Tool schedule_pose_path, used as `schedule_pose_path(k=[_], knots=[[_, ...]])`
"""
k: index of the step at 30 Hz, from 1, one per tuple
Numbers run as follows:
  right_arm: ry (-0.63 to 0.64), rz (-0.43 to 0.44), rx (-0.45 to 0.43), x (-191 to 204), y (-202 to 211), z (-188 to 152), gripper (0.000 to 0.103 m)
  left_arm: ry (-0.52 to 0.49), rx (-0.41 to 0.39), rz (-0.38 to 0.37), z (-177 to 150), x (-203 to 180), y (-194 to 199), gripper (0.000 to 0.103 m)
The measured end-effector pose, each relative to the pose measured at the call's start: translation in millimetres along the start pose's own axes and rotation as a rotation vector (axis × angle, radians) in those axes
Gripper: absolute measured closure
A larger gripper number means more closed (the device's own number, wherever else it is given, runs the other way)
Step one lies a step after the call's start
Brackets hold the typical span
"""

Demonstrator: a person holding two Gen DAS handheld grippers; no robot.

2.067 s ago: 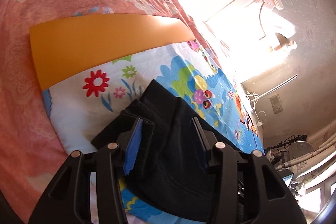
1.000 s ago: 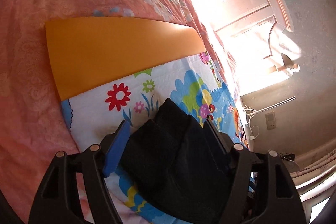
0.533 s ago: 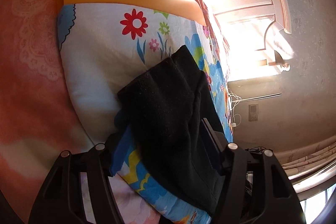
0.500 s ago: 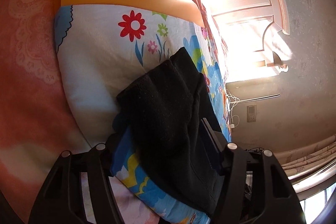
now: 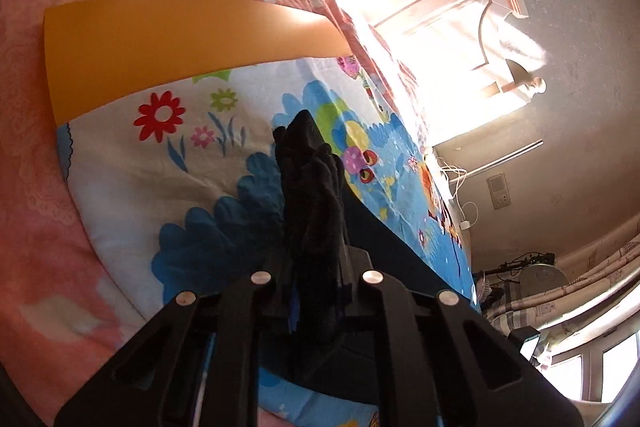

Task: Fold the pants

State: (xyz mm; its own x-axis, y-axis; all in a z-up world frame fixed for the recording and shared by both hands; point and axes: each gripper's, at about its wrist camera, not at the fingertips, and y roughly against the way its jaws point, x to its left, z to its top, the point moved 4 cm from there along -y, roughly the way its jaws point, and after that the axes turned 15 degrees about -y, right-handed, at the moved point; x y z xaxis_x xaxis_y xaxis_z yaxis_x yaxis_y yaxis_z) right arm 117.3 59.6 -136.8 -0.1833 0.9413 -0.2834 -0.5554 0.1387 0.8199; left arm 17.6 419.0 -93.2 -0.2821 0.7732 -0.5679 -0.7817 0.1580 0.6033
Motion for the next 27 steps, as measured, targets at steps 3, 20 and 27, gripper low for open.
schedule_pose_path(k=[3, 20, 27], knots=[[-0.071, 0.017, 0.036, -40, 0, 0, 0.005, -0.213, 0.016, -0.003, 3, -90, 5, 0.091], [-0.355, 0.246, 0.338, -146, -35, 11, 0.004, -1.003, 0.191, 0.009, -208, -297, -117, 0.044], [-0.237, 0.239, 0.375, -95, -36, 18, 0.011, -1.212, 0.149, 0.106, -229, -308, -124, 0.066]])
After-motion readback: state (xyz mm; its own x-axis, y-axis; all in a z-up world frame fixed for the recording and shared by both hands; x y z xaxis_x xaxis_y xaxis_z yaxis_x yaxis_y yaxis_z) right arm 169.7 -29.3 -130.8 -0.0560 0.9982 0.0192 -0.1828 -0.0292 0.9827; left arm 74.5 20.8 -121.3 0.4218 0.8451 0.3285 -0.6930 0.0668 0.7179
